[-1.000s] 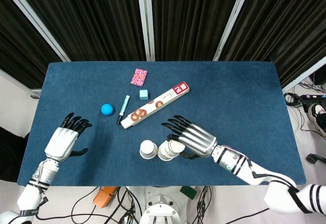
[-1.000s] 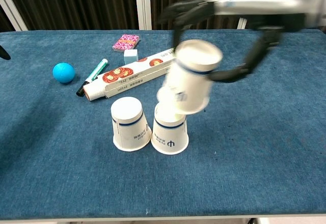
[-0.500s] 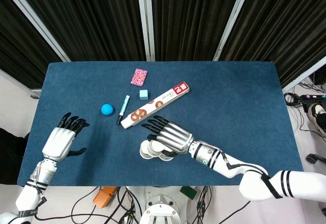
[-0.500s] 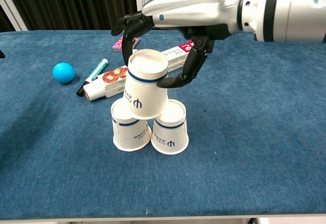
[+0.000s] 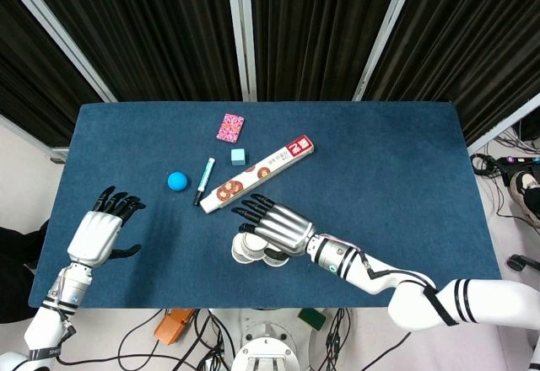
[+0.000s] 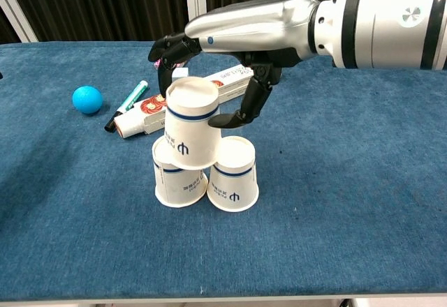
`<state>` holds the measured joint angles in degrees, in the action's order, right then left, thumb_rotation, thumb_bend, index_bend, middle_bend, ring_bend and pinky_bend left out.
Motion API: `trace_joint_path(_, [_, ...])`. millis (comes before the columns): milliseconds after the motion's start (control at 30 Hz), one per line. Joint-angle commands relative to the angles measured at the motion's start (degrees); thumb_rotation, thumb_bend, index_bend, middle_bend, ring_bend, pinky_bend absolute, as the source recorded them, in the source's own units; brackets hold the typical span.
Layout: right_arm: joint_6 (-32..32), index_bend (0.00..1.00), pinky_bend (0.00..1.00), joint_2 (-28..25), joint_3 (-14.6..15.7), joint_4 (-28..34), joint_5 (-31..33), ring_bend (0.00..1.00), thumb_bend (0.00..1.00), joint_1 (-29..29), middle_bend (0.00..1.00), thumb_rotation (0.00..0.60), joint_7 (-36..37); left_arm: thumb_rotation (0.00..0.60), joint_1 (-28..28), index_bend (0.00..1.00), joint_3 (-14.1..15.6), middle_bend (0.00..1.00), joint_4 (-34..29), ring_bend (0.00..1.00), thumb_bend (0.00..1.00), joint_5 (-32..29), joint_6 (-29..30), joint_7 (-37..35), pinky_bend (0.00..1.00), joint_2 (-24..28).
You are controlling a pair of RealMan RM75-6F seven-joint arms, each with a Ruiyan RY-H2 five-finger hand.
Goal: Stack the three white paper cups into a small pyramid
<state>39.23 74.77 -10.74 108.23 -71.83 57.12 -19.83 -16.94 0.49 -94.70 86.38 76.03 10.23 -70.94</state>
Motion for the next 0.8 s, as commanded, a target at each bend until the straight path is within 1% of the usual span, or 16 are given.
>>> trace_joint_path(33, [0.3, 0.25, 0.04, -0.1, 0.3, 0.1, 0.4, 0.0, 0.5, 0.2, 0.1, 0.6, -0.3, 0.6, 0.1, 0.25, 0.0, 0.19, 0.2, 0.13, 0.14, 0.0, -0.1, -0.1, 0.0, 0.0])
trace_joint_path(233, [1.7, 0.19, 0.04, -1.2, 0.8, 1.5, -0.2, 0.0, 0.5, 0.0, 0.11, 0.6, 0.2, 0.6, 0.0, 0.25, -0.2, 0.19, 0.4, 0.13, 0.14, 0.3, -0.5, -0.6, 0.0, -0.1])
trace_joint_path(367, [7.2, 0.14, 0.04, -5.1, 1.5, 3.7, -3.2, 0.0, 0.5, -3.6, 0.11, 0.6, 1.3, 0.6, 0.2, 0.25, -0.8, 0.19, 1.1, 0.13, 0.14, -0.1, 0.0, -1.5, 0.0, 0.3])
trace_joint_path(433, [12.7, 0.09, 0.04, -8.0, 3.2, 4.0, -5.2, 0.0, 0.5, -7.5, 0.11, 0.6, 0.2, 0.6, 0.6, 0.25, -1.2, 0.19, 1.9, 0.13, 0.14, -0.6, 0.6, -2.3, 0.0, 0.7])
trace_joint_path(467, [15.5, 0.07, 0.04, -9.1, 4.0, 3.9, -6.1, 0.0, 0.5, -9.6, 0.11, 0.6, -0.7, 0.6, 0.8, 0.25, -1.3, 0.19, 2.3, 0.13, 0.14, -0.9, 0.9, -2.8, 0.0, 0.8])
trace_joint_path(500, [19.6, 0.05, 0.03, -10.3, 5.2, 3.7, -7.3, 0.0, 0.5, -12.5, 0.11, 0.6, -1.9, 0.6, 1.2, 0.25, -1.5, 0.19, 2.9, 0.13, 0.14, -1.4, 1.2, -3.4, 0.0, 1.1])
trace_joint_path(567, [25.6, 0.01, 0.03, -11.7, 7.2, 3.3, -9.0, 0.0, 0.49, -17.1, 0.1, 0.6, -2.7, 0.6, 1.8, 0.25, -1.8, 0.19, 3.8, 0.13, 0.14, -2.2, 1.7, -4.4, 0.0, 1.4])
trace_joint_path(600, [29.1, 0.0, 0.02, -12.6, 8.6, 2.8, -10.0, 0.0, 0.48, -20.1, 0.09, 0.6, -2.0, 0.6, 2.2, 0.25, -1.9, 0.19, 4.4, 0.13, 0.14, -2.7, 2.0, -5.1, 0.0, 1.7])
trace_joint_path(667, [33.9, 0.0, 0.01, -14.1, 10.5, 1.8, -11.1, 0.0, 0.44, -24.5, 0.06, 0.6, 0.1, 0.6, 3.0, 0.25, -2.0, 0.19, 5.5, 0.13, 0.14, -3.4, 2.6, -6.1, 0.0, 2.0])
trace_joint_path(800, [43.7, 0.0, 0.0, -15.9, 14.2, -3.2, -12.5, 0.0, 0.41, -34.3, 0.03, 0.6, 7.9, 0.6, 5.2, 0.24, -2.1, 0.19, 8.0, 0.1, 0.14, -4.1, 5.2, -8.9, 0.0, 1.7])
